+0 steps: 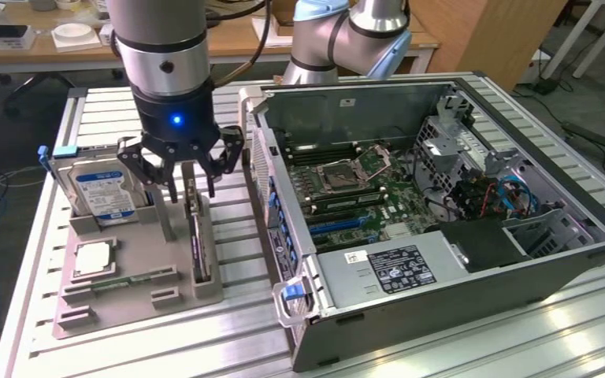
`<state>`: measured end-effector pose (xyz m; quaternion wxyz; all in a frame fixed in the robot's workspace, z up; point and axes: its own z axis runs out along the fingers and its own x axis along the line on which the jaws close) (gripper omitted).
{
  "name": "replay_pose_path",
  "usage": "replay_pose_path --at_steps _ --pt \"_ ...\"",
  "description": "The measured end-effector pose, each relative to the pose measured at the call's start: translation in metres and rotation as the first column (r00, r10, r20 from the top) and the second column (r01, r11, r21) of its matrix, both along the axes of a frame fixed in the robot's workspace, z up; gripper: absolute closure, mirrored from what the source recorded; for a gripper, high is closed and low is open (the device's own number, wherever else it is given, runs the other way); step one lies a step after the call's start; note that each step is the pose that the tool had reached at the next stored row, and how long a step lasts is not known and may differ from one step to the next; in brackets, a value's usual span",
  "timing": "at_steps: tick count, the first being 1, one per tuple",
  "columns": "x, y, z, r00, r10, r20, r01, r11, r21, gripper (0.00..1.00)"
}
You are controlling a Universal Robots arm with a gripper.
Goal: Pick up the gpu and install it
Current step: 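Pick up the gpu and move the gpu toward the slot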
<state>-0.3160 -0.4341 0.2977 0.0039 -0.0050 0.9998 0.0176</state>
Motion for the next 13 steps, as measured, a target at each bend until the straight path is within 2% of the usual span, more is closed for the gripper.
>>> replay_pose_path --at_steps 13 --pt "0.0 0.0 -0.0124 1.0 0.0 -0.0001 0.0 1.0 -0.0001 0.47"
